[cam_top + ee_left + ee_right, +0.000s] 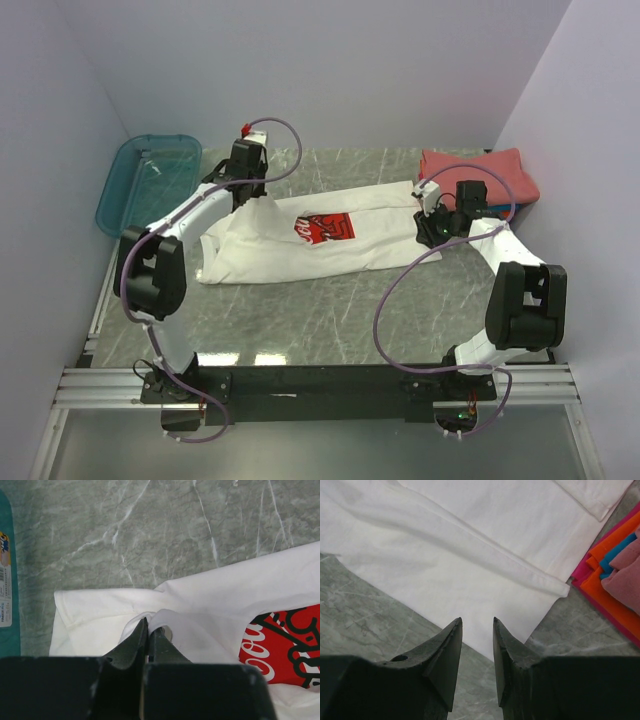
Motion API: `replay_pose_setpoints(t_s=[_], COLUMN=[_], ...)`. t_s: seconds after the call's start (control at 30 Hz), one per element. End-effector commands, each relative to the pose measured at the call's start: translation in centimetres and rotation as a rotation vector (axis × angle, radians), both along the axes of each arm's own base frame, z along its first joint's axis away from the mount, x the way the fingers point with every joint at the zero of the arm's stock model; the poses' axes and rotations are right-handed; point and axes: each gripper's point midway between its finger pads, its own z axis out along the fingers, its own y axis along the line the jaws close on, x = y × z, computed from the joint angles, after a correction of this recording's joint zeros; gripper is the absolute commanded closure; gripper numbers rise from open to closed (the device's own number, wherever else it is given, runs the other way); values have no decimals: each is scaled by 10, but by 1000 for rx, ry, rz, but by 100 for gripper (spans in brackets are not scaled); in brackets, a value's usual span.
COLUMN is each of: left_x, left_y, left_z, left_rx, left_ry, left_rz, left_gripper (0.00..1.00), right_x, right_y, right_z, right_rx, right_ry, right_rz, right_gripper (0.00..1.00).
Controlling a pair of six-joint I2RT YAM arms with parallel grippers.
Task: Fold and stack the t-shirts
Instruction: Fold the tshirt
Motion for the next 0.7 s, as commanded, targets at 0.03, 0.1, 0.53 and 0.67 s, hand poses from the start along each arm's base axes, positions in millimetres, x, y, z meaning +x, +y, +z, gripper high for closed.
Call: replay_pose_setpoints(t_s=[0.03,0.1,0.53,0.67], left_x=[12,14,68,76], left_y=[-5,-4,-7,19], left_z=[12,8,-9,35], left_rx=[-5,-2,-90,-114], left_ry=[-27,-17,60,-41], left_rz=[-22,-18,37,139], left_gripper=[100,100,44,41], right_x=[1,1,0,-8], right_y=[5,6,10,24], right_z=[11,12,20,22], right_rx=[21,22,11,-6], right_ry=[-27,-31,-27,-24], right_rz=[11,13,37,113], right_gripper=[62,61,61,61])
